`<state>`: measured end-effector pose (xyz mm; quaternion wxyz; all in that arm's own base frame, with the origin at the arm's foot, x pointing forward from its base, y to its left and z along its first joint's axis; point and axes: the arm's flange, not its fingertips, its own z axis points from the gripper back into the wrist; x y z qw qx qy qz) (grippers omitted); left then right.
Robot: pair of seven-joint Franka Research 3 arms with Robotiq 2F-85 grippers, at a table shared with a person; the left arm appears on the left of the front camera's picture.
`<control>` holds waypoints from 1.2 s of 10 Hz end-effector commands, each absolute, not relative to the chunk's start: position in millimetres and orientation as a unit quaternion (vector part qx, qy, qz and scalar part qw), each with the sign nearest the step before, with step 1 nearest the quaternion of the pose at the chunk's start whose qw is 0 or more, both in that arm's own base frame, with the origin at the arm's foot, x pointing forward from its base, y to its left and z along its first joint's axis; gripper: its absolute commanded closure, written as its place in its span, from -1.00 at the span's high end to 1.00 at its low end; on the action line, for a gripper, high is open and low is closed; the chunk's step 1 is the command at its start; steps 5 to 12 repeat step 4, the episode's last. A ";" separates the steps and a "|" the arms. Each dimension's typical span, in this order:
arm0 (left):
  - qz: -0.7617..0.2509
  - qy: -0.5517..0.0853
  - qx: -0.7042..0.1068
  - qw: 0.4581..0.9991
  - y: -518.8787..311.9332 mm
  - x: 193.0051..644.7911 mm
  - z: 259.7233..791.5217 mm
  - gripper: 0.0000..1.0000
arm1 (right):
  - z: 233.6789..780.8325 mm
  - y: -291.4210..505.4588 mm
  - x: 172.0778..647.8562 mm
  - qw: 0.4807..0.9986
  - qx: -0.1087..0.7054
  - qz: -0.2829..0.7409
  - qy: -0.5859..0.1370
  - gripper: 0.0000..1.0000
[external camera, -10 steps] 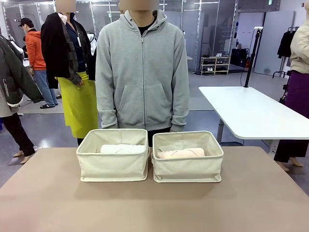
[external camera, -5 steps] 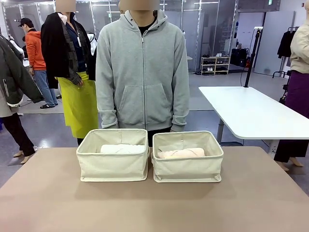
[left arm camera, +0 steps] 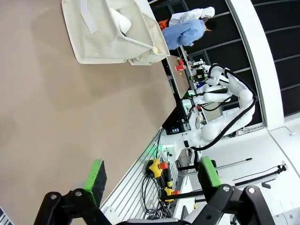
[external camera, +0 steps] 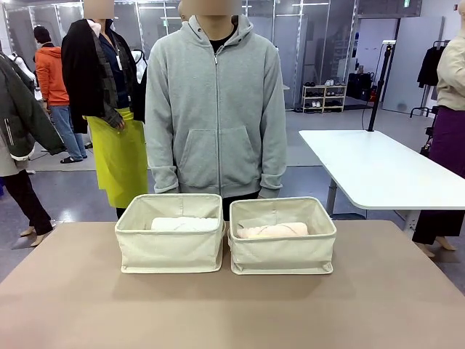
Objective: Divide the towels into two baskets.
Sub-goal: Pick up one hotel-folded towel from the bottom of the table and place it in the Fabric basket indicated by the person.
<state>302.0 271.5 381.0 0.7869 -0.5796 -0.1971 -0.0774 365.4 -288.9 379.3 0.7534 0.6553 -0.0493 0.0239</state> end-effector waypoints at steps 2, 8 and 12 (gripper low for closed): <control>-0.075 -0.206 -0.576 0.788 270.1 301.1 382.7 1.00 | 382.3 -285.8 362.1 0.756 0.652 0.024 -0.046 1.00; -0.075 -0.206 -0.576 0.788 270.1 301.1 382.7 1.00 | 382.3 -285.8 362.1 0.756 0.652 0.024 -0.046 1.00; -0.075 -0.206 -0.576 0.788 270.1 301.1 382.7 1.00 | 382.3 -285.8 362.1 0.756 0.652 0.024 -0.046 1.00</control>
